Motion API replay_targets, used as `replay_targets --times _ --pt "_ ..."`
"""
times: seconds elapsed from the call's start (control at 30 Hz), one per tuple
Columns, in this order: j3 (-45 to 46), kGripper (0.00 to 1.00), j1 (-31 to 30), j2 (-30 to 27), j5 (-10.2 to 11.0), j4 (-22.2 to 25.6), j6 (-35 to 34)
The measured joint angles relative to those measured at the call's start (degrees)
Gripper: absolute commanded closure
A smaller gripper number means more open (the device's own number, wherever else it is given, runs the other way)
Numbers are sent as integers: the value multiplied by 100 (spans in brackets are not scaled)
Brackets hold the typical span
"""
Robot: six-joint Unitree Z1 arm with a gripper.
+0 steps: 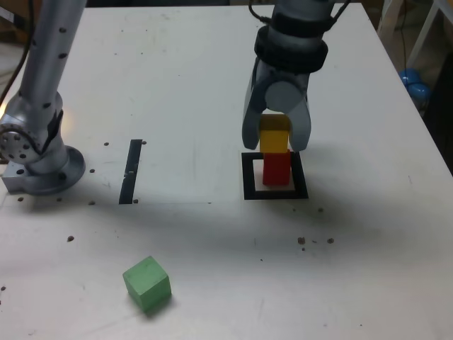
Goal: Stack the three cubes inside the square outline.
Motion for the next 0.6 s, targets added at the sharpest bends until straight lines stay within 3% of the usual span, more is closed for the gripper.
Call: replay_targets --times 0.53,0.6 --pt "122 68 0 153 -92 -233 47" --pt "122 62 0 167 -92 -253 49"
